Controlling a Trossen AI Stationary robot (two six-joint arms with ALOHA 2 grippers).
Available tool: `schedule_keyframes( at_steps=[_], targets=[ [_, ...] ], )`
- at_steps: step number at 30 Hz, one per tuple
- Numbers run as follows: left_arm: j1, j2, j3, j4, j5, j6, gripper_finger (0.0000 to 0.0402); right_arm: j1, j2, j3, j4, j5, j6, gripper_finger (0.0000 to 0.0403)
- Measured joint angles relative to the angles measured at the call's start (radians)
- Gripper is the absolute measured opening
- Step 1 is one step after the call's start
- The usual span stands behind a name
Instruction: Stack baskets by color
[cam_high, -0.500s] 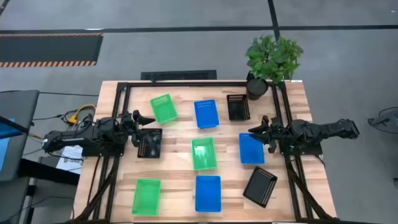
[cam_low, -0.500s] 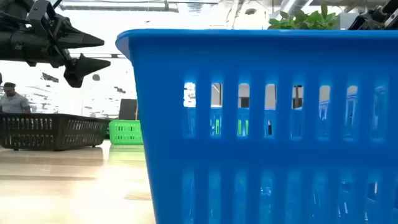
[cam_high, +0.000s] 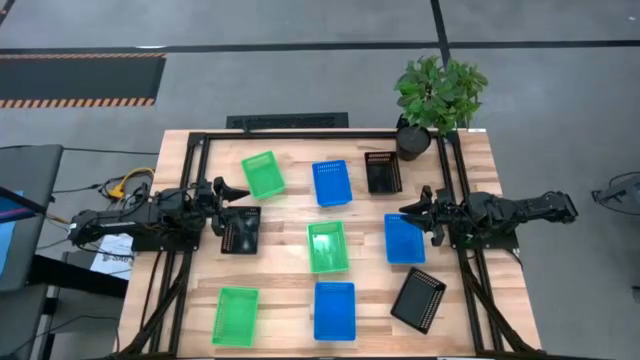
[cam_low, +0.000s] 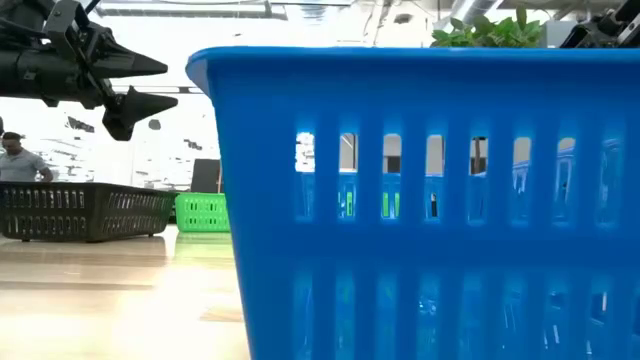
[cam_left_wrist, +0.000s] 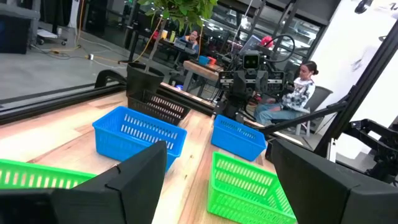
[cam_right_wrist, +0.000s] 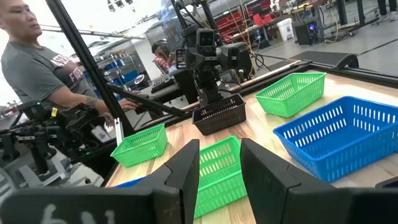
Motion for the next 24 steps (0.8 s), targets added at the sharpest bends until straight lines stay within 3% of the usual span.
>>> schedule_keyframes(
  at_steps=[24],
  targets=[
    [0.0, 0.0, 0.0, 0.0, 0.0, 0.0, 0.0278, 0.0, 0.0, 0.0, 0.0, 0.0, 0.0, 0.0137]
  ],
)
